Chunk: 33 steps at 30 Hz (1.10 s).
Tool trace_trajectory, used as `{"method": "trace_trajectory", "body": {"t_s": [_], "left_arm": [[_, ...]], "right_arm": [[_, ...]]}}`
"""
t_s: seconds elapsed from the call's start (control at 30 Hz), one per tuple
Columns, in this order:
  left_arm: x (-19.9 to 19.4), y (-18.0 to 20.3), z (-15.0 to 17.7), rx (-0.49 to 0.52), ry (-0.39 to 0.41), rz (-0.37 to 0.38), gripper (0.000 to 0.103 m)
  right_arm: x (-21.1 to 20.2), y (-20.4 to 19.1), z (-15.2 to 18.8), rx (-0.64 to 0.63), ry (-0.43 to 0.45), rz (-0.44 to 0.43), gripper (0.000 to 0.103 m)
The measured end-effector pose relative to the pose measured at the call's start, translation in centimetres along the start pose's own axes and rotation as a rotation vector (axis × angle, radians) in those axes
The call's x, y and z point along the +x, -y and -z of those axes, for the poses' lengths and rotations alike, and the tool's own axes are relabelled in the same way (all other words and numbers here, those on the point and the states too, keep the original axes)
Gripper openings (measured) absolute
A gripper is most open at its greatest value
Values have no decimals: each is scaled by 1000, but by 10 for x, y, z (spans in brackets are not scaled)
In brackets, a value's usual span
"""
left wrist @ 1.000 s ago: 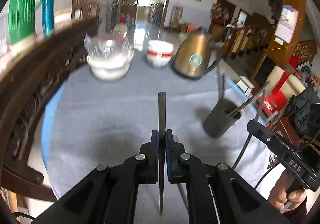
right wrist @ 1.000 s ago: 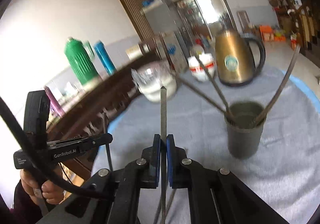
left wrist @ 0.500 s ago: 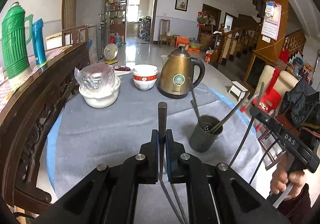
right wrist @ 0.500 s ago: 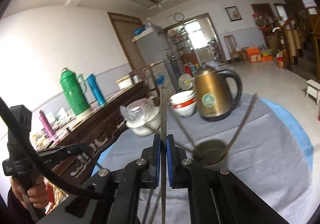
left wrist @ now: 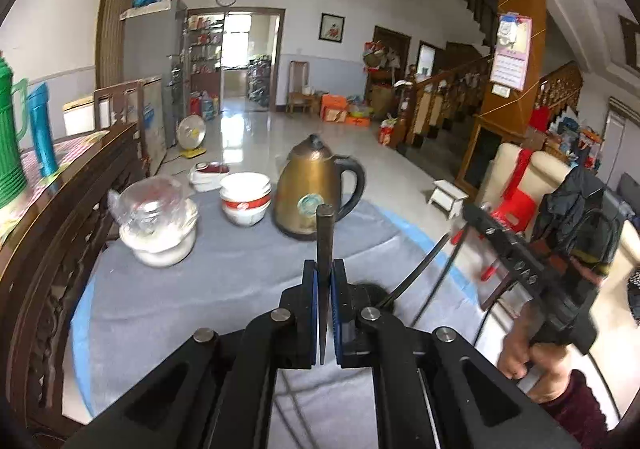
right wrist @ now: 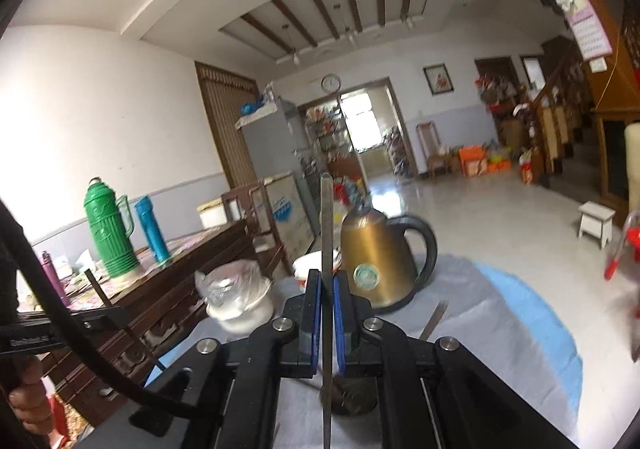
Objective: Organize utensils
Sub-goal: 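Carry the chopstick to the grey holder and lower it inside, then open the left gripper and withdraw it from the holder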
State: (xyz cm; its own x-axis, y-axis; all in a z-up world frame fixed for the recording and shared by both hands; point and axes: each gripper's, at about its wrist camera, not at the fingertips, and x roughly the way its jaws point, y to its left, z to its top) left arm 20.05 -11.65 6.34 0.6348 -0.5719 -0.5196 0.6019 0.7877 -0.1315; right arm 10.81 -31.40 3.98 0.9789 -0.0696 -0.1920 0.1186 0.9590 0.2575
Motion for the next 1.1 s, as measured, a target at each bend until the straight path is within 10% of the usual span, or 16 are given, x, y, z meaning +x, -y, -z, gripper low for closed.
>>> {"method": "trace_trajectory", "body": {"t_s": [0.43,1.1], "left_arm": [[31,41,-44,-11,110,44,6],[98,51,-7,-1,-17,-50,6]], "right_arm": [[24,12,-16,11,129,116,6],[47,31,27,63,-26,103,7]]}}
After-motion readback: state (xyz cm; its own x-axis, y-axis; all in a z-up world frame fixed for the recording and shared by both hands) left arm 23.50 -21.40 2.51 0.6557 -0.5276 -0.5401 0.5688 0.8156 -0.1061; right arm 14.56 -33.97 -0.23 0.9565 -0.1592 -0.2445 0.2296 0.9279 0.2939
